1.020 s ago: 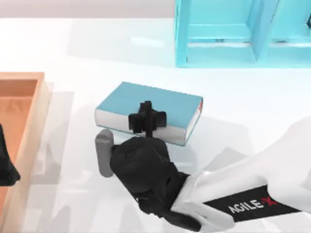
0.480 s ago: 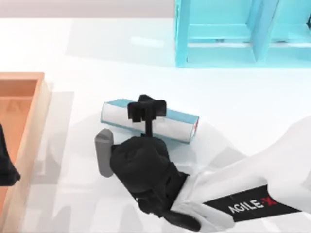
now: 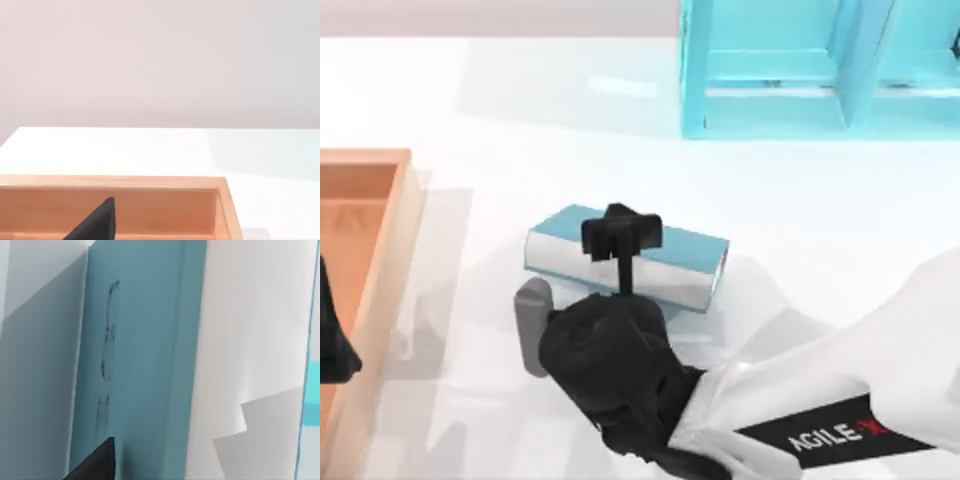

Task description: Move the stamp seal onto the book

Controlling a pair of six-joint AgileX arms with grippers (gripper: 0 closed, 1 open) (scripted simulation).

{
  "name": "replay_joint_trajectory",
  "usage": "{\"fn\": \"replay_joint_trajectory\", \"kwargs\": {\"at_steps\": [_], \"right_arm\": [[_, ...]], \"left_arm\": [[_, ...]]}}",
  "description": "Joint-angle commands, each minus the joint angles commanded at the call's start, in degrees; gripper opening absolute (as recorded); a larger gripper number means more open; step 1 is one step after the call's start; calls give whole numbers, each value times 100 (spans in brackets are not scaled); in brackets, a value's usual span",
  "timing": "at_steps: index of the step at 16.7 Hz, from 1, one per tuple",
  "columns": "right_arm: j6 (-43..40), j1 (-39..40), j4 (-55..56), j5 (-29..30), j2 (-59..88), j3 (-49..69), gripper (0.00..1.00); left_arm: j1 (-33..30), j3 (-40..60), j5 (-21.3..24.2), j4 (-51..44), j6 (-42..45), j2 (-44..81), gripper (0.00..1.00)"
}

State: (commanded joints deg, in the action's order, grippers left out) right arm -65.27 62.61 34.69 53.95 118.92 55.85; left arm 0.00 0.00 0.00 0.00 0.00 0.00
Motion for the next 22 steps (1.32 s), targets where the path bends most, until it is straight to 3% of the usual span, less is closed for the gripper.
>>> {"fn": "replay_joint_trajectory", "kwargs": {"at_steps": [11,18,22], "right_arm": [[2749,2109,-2914,1618,-891,-377,100],[2835,2117,-2979,1599,-965,-384,100],[3129,1520,-3002,1044,-1780,-786,100]], "left_arm": [[0,0,0,0,0,0,100],[0,0,0,0,0,0,100],[0,0,0,0,0,0,100]]}}
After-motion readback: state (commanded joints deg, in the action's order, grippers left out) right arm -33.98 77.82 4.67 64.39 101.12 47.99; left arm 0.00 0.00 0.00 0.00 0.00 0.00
